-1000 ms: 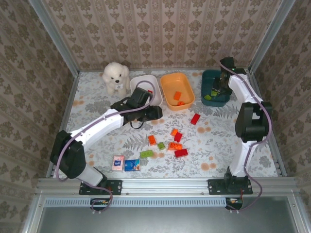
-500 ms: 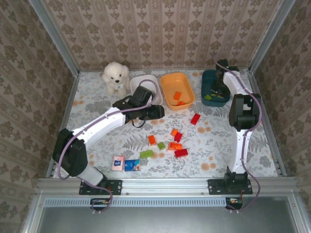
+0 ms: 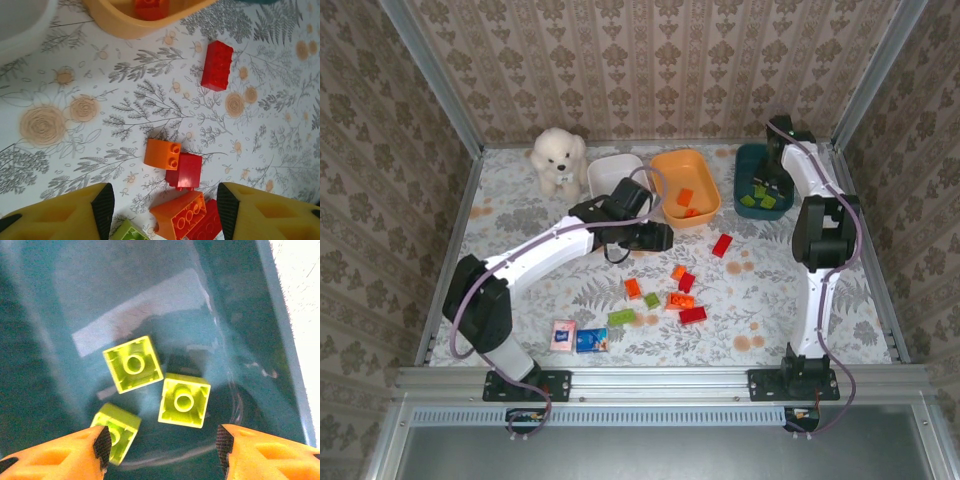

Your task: Sort the legos into containers by color

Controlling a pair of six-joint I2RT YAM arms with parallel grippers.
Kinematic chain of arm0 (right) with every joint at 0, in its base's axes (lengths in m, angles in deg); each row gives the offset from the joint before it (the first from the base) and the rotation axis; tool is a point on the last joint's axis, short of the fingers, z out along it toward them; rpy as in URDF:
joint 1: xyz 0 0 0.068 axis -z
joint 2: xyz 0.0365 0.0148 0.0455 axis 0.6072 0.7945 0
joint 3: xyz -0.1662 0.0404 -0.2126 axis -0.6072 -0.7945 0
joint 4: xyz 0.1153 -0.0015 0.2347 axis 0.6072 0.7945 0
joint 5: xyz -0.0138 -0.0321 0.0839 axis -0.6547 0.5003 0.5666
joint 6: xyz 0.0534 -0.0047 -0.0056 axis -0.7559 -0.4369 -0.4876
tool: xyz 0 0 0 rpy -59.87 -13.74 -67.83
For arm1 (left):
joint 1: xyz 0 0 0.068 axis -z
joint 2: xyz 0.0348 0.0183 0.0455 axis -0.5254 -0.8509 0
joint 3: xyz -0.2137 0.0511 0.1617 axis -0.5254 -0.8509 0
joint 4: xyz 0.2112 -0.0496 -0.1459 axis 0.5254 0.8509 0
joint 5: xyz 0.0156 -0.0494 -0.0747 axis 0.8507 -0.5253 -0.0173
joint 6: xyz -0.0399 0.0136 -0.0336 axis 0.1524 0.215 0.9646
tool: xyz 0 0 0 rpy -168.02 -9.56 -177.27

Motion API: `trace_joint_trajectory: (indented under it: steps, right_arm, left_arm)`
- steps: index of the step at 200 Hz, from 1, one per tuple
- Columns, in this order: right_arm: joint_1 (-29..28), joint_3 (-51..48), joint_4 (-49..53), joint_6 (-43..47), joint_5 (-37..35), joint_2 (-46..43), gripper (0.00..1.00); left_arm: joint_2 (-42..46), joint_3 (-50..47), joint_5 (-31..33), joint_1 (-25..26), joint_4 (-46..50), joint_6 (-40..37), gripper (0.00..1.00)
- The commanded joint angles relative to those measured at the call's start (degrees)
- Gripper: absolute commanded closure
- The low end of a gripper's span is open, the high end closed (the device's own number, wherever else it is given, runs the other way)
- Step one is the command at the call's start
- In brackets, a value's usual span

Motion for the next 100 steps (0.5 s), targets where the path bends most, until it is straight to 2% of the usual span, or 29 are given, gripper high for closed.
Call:
trace_joint_trajectory:
  steps: [1,40,55,82,100]
  right_arm:
    - [-2.4,-1.51,-5.44,1.42,3.44,-13.33,0.42]
    - [-9.09,-28.32,-18.7,-0.71,5.27,-37.87,0.4]
    - [-10.33,-40.25,-21.69,-2.44,6.63,-47.85,0.39]
    - [-11.74,-54.91,-19.17,-2.23,9.61,-63.87,0.37]
    - [-11.73,-60.27,-14.01,-1.24,10.26,-71.28,0.35]
  left_arm:
    - [-3.66,3.19,-1.99,2.15,3.65,-3.94,0.38]
    - [-13.19,10.52,-0.78,5.2,7.71,-4.43,0.35]
    - [-15.86,12.77,0.54,5.48,9.94,-2.91,0.27]
    - [-15.81,12.2,-1.73,5.41,11.27,0.46,0.27]
    - [-13.38,11.18,-2.06,8.21,12.49,-5.74,0.27]
